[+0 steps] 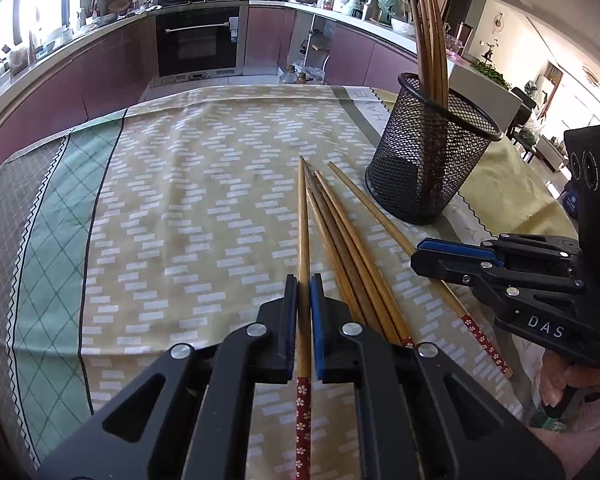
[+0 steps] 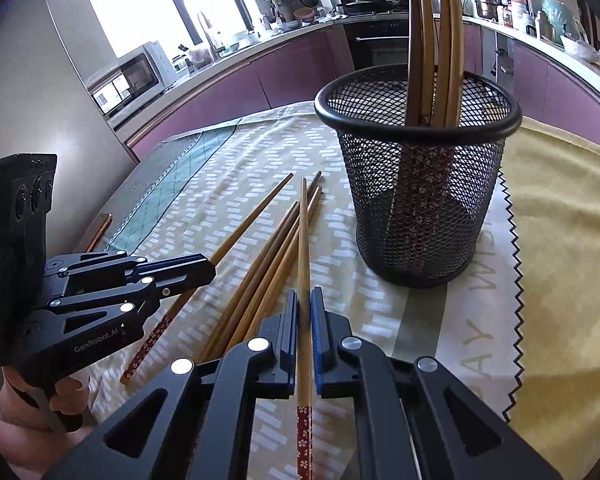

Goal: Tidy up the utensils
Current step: 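Close the left gripper on a chopstick while the right gripper grasps another, then carry the left gripper's chopstick into the cup while the right gripper inserts its own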

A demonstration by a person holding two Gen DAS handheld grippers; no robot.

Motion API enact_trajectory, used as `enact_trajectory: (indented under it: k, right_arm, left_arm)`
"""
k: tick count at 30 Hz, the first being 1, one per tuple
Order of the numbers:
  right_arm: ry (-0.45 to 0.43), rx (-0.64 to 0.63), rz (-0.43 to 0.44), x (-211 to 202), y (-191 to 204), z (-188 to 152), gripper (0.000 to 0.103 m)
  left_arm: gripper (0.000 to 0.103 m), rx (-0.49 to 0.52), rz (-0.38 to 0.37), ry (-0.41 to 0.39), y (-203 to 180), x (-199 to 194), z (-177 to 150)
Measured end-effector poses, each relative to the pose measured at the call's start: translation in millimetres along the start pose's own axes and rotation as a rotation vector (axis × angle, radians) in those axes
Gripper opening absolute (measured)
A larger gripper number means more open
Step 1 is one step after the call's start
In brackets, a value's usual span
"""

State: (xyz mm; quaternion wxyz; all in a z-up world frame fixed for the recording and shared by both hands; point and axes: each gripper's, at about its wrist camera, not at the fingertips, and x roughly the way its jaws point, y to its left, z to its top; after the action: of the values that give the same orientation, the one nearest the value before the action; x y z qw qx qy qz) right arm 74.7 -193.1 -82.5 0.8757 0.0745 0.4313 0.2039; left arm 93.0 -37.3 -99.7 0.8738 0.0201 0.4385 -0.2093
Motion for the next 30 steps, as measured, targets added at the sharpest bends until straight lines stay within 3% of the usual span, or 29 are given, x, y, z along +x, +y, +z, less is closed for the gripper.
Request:
enact_trajectory:
  k: [14,30]
  right_arm:
    - [-0.122,-0.010,0.098,-48,3,8,0.006]
    - [-0.291,-0.004,0.114,-99,-14,27,0.006]
  left_arm:
    - [0.007,0.012,-0.141,-0.107,-12,-55,15]
    - [0.007,0.048,-0.235,-0.276,-35,-120,51]
